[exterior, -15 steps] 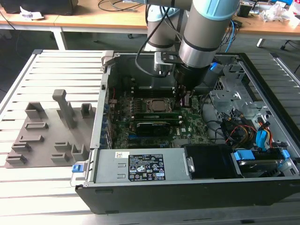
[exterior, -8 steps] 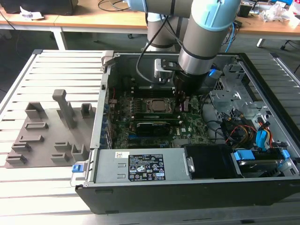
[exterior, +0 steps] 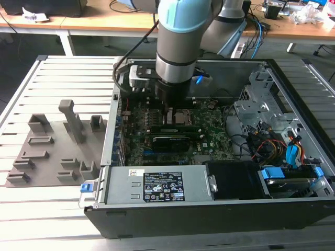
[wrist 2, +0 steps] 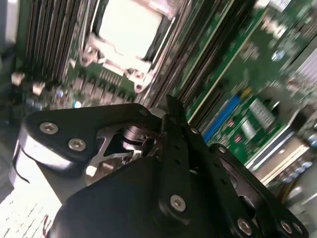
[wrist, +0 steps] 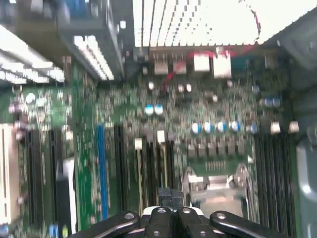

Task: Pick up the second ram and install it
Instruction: 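Press down the second ram until it locks into place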

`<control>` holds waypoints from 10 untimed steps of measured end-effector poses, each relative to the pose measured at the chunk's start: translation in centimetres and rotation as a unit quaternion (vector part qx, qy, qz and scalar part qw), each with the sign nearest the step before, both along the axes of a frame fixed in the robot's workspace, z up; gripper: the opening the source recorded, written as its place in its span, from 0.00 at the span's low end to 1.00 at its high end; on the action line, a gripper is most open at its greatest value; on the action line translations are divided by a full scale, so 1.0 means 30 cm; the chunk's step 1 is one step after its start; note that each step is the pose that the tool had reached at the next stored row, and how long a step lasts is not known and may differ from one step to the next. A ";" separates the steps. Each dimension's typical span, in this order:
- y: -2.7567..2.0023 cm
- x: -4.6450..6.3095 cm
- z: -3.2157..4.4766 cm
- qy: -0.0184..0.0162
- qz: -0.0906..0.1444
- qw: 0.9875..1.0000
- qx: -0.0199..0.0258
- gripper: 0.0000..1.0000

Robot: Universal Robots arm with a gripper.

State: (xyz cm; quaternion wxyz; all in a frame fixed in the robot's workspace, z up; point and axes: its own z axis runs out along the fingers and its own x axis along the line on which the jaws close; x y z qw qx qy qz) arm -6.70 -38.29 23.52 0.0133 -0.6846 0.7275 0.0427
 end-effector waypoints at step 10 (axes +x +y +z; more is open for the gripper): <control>0.000 -0.045 -0.032 -0.001 0.000 1.000 0.000 0.11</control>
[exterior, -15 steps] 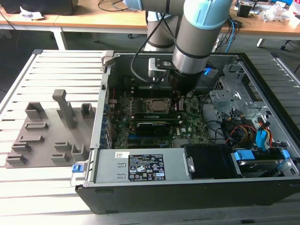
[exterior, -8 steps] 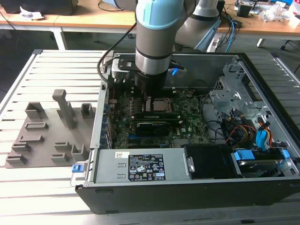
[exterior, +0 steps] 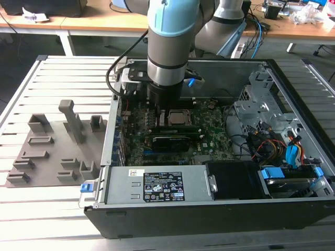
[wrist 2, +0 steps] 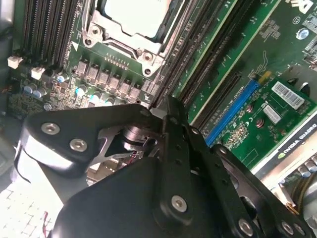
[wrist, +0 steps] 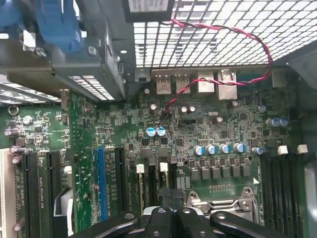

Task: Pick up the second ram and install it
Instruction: 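Press down the second ram until it locks into place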

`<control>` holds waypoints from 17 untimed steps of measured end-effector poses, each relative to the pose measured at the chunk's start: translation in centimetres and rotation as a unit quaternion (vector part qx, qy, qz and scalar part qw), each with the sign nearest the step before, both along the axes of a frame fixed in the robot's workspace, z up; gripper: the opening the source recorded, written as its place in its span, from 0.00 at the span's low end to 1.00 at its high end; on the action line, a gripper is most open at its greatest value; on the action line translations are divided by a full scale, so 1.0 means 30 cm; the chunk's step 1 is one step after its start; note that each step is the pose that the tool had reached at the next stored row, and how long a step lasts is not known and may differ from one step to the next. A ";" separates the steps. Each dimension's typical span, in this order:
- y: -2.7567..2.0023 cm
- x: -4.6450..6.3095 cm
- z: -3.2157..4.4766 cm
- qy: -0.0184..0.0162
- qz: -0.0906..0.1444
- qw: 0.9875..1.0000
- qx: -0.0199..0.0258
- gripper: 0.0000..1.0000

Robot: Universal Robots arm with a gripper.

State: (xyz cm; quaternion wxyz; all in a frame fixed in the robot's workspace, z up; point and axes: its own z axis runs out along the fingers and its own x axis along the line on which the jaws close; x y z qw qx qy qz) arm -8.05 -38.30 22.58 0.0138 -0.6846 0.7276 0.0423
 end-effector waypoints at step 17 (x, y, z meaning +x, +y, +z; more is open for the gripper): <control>0.003 0.169 0.215 0.014 0.000 1.000 0.001 0.11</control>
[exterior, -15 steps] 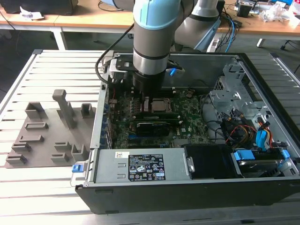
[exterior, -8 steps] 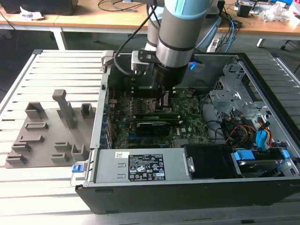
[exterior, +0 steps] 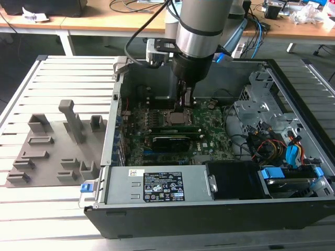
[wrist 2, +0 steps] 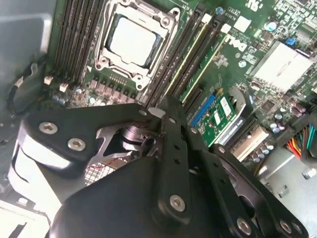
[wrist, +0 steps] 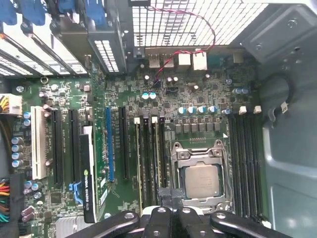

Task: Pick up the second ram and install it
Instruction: 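Press down the second ram until it locks into place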

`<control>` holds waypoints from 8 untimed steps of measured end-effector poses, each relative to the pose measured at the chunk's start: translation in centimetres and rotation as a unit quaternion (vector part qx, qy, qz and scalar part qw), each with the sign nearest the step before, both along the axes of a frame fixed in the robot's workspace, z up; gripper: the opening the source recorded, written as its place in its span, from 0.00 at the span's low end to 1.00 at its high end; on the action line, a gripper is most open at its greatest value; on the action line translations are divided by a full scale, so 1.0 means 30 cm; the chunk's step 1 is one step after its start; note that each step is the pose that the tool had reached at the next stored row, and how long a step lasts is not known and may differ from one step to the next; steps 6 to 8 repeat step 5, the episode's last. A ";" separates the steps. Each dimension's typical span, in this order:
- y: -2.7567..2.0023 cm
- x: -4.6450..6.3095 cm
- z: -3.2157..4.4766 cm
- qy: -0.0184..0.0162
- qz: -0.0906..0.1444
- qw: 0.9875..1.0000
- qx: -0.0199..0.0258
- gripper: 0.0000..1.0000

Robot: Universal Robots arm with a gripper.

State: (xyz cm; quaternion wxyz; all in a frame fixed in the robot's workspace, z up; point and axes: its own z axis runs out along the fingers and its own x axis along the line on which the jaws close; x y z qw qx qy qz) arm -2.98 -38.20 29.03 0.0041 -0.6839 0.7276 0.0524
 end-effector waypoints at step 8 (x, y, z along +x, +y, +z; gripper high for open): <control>0.000 0.000 0.001 0.000 0.000 1.000 0.000 0.11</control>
